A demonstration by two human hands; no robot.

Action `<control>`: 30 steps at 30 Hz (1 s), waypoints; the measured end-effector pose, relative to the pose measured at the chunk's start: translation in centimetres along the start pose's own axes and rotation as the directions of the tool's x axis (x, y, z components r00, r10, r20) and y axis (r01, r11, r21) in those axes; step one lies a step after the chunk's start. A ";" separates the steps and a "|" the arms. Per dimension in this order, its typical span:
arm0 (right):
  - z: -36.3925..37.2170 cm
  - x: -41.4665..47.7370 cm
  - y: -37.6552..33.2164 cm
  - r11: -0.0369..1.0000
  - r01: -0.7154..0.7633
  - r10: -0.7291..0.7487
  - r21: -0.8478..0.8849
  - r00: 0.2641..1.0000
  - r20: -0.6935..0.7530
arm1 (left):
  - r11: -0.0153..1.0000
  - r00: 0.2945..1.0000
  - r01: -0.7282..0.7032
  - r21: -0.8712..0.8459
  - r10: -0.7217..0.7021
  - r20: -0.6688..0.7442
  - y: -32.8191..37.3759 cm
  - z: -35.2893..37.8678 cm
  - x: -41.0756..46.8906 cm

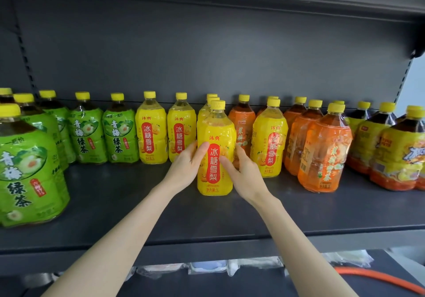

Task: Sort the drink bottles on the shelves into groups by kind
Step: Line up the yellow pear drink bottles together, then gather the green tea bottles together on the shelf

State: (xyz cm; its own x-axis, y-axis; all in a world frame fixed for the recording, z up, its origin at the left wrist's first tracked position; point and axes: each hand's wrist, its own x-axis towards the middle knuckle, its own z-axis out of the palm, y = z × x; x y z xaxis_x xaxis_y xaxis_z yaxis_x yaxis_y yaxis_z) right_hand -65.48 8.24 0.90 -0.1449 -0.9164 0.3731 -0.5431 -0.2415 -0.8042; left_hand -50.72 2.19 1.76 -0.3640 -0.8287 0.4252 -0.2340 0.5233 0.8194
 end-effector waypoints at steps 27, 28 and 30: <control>21.2 -6.7 -16.9 0.958 0.270 -0.282 -0.093 0.944 -0.170 | 0.921 0.831 -0.062 0.385 0.261 -0.491 -3.5 -25.8 -20.0; 22.3 -7.0 -17.2 0.962 0.262 -0.272 -0.078 0.946 -0.177 | 0.922 0.815 -0.065 0.381 0.269 -0.514 -4.2 -26.6 -20.5; 24.3 -7.4 -17.8 0.967 0.251 -0.257 -0.054 0.946 -0.200 | 0.932 0.769 -0.059 0.359 0.272 -0.578 -5.5 -28.5 -21.0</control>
State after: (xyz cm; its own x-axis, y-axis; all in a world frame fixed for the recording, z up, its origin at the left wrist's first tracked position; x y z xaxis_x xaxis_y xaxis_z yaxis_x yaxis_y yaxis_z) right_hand -34.66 11.58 1.25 -0.1629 -0.7409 0.6515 -0.6063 -0.4458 -0.6586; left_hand -16.10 11.05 -0.76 0.1777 -0.6103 0.7720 -0.5197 0.6079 0.6003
